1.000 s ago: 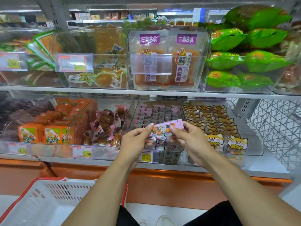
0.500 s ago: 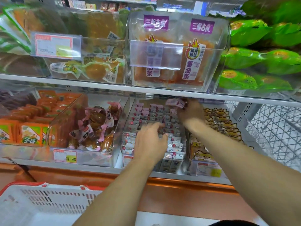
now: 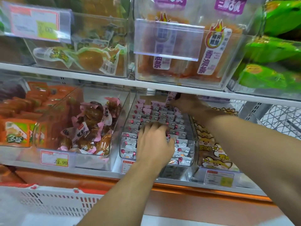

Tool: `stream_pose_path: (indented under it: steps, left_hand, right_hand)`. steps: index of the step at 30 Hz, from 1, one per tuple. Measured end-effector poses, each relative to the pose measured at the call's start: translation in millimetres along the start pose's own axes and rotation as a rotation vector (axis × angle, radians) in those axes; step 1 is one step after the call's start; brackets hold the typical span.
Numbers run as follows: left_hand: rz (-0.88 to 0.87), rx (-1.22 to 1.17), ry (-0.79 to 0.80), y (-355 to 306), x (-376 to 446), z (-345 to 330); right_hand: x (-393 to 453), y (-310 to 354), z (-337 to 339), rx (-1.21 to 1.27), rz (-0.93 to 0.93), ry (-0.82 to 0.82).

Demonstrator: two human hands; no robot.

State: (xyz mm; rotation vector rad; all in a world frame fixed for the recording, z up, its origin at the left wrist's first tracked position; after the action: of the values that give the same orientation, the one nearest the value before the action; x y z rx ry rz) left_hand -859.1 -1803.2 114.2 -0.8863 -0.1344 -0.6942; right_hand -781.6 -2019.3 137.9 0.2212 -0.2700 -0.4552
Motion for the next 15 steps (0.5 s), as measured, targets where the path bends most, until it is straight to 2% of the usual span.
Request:
stream_pose_path:
  steps: [7,11,13,15]
  left_hand:
    - [0.009,0.001,-0.003,2,1,2]
    - [0.013,0.016,-0.006,4,0,2]
    - [0.022,0.011,0.001,6,0,2]
    - [0.031,-0.002,0.002,7,1,2]
  right_hand:
    - [-4,23,-10,-0.133,0.176,0.155]
    - [0,23,-14,-0.176,0.134,0.201]
    - [3,23,-16,-0.153,0.126,0.213]
    - [7,22,-18,-0.018,0.143,0.201]
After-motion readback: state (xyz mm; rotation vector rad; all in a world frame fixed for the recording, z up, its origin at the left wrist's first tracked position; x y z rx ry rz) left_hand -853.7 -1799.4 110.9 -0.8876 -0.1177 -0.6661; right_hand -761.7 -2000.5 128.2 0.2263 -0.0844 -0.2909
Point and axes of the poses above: each hand's wrist, its own x-axis towards the middle knuckle, its own z-axis out of the back of the hand, y = z × x, the point moved 9 cm from there along x, towards the middle knuckle, and after that the axes turned 14 degrees about -x, right-handed, at the moved point
